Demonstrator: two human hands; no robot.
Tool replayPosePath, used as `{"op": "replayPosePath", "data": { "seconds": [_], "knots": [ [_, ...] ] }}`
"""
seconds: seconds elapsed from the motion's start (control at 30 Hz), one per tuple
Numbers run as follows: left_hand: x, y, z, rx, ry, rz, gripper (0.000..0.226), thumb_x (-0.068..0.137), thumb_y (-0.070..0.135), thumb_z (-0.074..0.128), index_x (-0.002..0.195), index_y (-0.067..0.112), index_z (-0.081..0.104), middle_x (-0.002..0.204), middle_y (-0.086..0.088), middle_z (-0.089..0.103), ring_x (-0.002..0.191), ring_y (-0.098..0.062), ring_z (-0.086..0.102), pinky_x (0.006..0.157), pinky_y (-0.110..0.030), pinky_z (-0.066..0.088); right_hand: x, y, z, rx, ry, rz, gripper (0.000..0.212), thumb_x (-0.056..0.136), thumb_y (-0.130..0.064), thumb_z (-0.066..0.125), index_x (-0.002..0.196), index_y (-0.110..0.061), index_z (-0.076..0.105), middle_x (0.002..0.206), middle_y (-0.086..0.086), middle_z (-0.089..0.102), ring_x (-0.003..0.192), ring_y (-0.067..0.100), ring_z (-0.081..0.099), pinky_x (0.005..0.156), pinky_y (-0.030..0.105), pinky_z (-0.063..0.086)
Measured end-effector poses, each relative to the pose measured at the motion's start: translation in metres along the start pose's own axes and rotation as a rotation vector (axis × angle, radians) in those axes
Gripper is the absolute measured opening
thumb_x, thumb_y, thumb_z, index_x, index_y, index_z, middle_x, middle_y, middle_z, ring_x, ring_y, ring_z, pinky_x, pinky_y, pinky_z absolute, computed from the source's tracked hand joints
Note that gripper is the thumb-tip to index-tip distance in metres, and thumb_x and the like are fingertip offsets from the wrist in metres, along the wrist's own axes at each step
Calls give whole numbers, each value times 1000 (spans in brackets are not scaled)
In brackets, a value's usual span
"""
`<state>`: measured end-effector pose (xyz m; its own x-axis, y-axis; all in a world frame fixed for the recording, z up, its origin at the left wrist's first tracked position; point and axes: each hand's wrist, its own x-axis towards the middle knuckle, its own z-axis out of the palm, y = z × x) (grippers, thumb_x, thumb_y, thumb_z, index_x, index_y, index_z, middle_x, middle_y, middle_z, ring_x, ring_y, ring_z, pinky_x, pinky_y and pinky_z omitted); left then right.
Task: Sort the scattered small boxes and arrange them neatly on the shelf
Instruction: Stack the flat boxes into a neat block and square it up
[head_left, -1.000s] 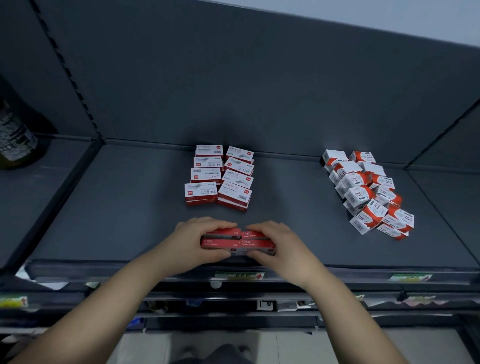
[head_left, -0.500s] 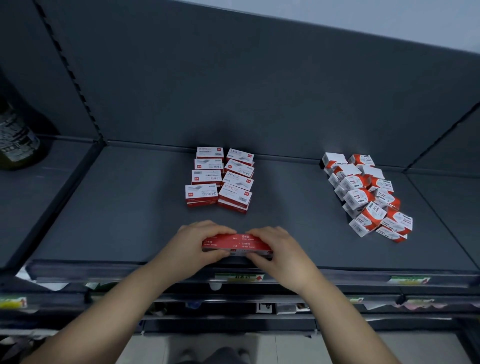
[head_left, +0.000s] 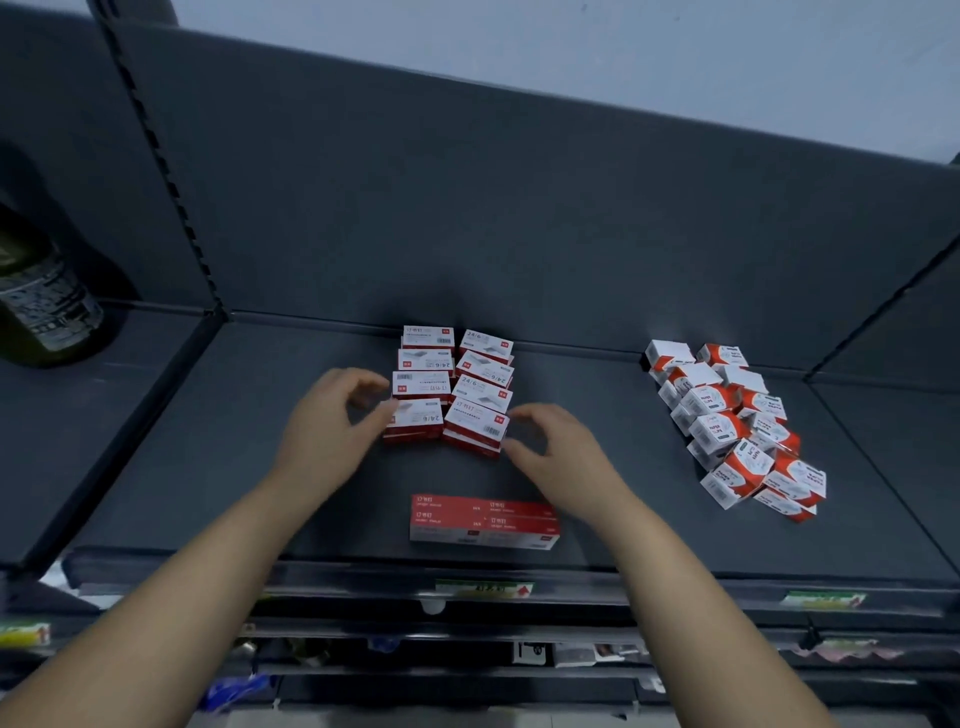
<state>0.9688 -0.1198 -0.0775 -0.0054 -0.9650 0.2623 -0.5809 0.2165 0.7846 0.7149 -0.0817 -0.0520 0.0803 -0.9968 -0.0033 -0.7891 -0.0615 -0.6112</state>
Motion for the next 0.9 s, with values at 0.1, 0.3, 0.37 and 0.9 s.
{"op": "replayPosePath", "data": {
  "seconds": [0.1,0.3,0.37,0.9],
  "knots": [
    [18,-4,4,185,-68,-114,43,80,43,74,116,24,62,116,3,58,104,-17,59,94,-44,48,25,-9,8,-30,-7,66,48,92,-32,65,135,-19,51,136,0,44,118,13,50,98,20,36],
    [14,-16,20,319,-250,-77,62,81,41,74,138,31,49,128,4,57,119,-17,53,102,-39,38,36,-13,24,-68,-72,98,49,91,-29,68,133,-16,47,133,-1,33,110,15,50,101,26,43],
    [10,-16,21,290,-212,-52,59,83,35,74,137,31,51,124,6,58,116,-14,54,99,-36,32,34,-10,24,-72,-78,91,43,92,-26,66,129,-16,48,131,-2,33,106,14,50,99,25,43],
    [-1,24,8,-281,-247,-26,28,83,21,75,108,27,66,98,17,68,90,5,64,81,-10,47,-4,8,-15,333,158,-9,36,83,-10,76,105,-32,58,112,-9,61,100,0,62,86,15,50]
  ]
}}
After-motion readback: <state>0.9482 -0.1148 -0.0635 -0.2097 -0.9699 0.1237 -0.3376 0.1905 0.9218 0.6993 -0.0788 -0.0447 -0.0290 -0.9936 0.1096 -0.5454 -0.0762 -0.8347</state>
